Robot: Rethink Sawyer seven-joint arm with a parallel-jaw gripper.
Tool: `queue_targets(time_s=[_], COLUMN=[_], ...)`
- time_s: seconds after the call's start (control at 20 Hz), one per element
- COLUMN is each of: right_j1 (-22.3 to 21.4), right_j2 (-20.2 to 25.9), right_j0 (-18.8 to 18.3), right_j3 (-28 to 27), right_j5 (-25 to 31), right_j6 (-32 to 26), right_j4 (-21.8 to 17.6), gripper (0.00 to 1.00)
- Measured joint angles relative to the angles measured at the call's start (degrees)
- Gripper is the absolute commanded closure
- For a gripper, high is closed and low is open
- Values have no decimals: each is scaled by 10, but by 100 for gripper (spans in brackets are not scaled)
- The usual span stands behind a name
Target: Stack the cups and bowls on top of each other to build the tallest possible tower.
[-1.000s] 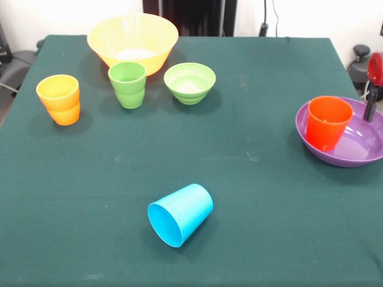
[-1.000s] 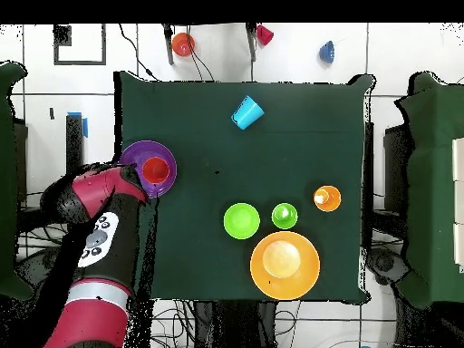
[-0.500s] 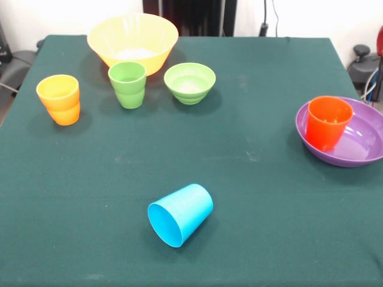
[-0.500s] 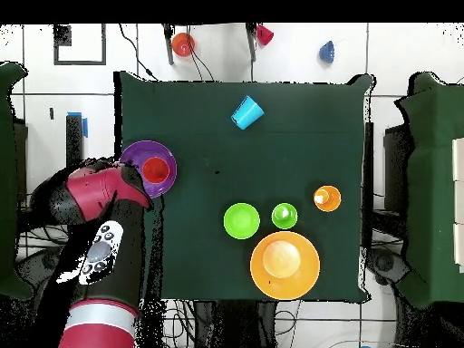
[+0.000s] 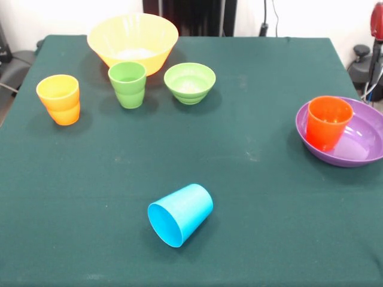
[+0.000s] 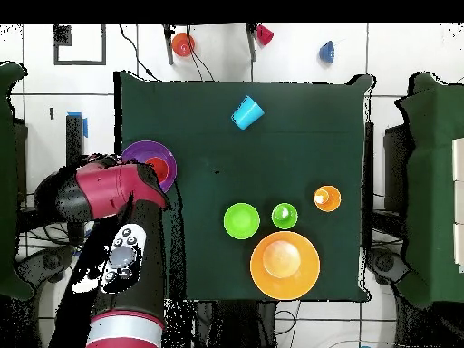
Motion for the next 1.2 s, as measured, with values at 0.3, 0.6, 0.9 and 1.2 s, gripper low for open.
queue_targets(time_s=[0.3, 0.6, 0.9, 1.2], right_j1=[-25, -41, -46, -55], right_j2=[21, 38, 50, 72], right_j0=[-36, -61, -81, -116], right_j3=[16, 33, 42, 51], right_j5=[9, 9, 9, 13], right_j6=[0, 0, 0, 0], right_j4=[0, -2, -5, -9], gripper=[0, 0, 0, 0])
